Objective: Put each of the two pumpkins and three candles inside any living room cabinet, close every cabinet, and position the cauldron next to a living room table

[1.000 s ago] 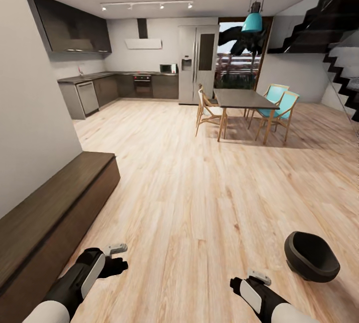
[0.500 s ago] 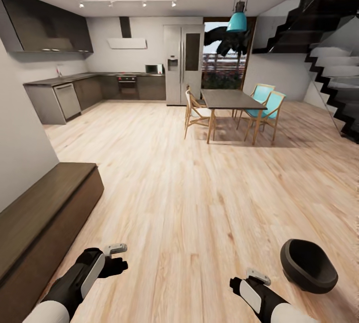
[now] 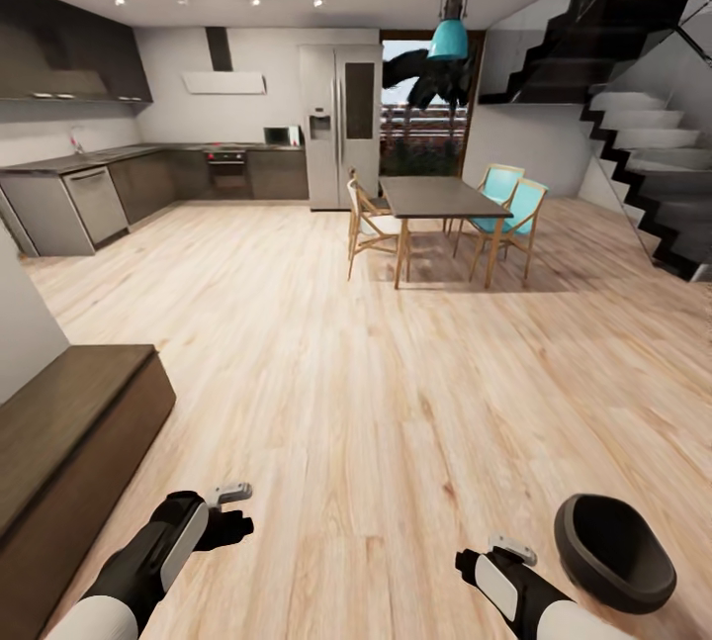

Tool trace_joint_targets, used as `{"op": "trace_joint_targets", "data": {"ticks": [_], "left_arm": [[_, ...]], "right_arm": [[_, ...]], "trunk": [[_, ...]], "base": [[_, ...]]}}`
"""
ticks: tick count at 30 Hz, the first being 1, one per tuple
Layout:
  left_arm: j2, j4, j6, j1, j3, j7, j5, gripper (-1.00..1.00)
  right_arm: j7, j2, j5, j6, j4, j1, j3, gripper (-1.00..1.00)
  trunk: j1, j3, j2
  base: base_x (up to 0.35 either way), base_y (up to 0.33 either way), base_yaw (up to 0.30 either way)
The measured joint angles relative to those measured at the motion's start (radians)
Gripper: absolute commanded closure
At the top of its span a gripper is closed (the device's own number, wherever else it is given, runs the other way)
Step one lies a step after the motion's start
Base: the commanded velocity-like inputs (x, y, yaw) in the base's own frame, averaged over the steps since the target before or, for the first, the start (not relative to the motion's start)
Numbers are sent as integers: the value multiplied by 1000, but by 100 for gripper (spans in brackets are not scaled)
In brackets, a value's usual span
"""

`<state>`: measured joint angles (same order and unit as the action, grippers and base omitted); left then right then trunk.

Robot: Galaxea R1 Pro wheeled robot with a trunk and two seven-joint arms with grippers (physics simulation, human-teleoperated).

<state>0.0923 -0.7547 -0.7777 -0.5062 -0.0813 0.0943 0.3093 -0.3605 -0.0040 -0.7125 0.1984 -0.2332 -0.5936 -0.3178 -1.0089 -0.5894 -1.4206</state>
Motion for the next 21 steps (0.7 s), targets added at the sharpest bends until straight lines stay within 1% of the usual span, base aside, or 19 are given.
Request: {"op": "trace_joint_targets", "data": {"ticks": [10,15,21], "left_arm": [[-2,0,0,0,0,1,-1,-100],[-2,0,0,0,0,1,0,-100],[-1,0,7,0,0,1,0,-100]], "right_arm": [[0,-1,-1,1,0,0,0,-100],[0,6,0,-3,0,0,-2,-100],[0,8,1,-4,0,0,-2,-100]], "trunk": [[0,-14,0],[0,-18,0],[0,-18,0]], "base": [[332,0,-131],[332,0,-26],[332,0,-2]]}}
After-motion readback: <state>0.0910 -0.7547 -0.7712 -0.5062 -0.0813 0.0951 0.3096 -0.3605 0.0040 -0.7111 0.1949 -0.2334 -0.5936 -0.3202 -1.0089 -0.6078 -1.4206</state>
